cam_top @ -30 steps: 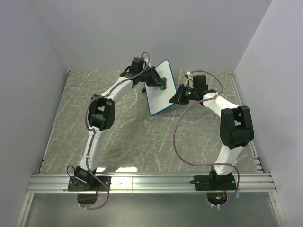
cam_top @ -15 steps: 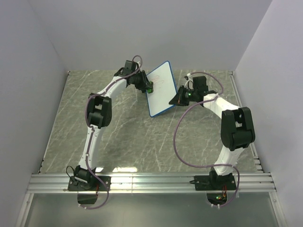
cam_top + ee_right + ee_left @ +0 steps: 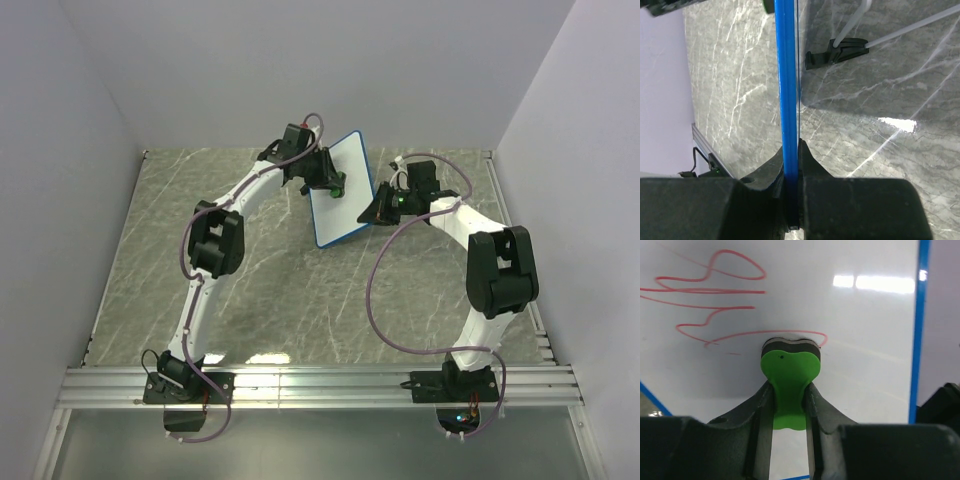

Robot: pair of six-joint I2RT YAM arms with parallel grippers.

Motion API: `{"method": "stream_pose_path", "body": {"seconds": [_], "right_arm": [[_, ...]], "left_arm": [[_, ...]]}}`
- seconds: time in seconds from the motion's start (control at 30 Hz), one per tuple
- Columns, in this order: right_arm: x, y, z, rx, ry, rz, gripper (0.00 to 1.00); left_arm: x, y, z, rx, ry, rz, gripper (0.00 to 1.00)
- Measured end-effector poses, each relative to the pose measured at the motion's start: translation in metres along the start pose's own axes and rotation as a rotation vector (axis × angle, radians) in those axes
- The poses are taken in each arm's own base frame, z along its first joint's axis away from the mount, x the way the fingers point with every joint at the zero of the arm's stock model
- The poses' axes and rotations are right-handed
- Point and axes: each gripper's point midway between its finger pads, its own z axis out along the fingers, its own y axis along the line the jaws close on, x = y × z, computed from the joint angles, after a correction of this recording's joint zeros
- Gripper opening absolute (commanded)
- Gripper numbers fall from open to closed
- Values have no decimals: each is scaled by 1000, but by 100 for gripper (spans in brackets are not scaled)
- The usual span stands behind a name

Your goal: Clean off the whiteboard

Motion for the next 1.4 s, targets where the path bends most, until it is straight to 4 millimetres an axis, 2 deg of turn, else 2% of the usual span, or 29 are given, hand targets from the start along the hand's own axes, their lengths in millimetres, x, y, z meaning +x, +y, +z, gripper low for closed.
{"method": "stream_pose_path", "body": {"seconds": [0.1,0.43,0.67,0.83,1.03,1.17,1.3,1.4], "right_arm": [[1,0,0,1,2,2,0],[1,0,0,1,6,5,0],[3,0,0,2,10,2,0],[7,6,-1,25,9,-12,0],[15,13,-2,51,12,-22,0],[16,13,-2,53,13,-20,0],[16,13,-2,53,16,-19,0],[16,13,-2,53,16,-19,0]], "left_arm": [[2,-13,0,31,8,8,0],[8,-31,-3,114,47,8,0],[4,-43,-4,117,31,7,0],[-4,-43,-5,106,11,11,0],[-17,-17,-6,76,-9,-19,0],[-25,21,-1,27,-17,-62,0],[-23,64,1,-54,-4,-107,0],[-21,81,1,-82,6,-123,0]]}}
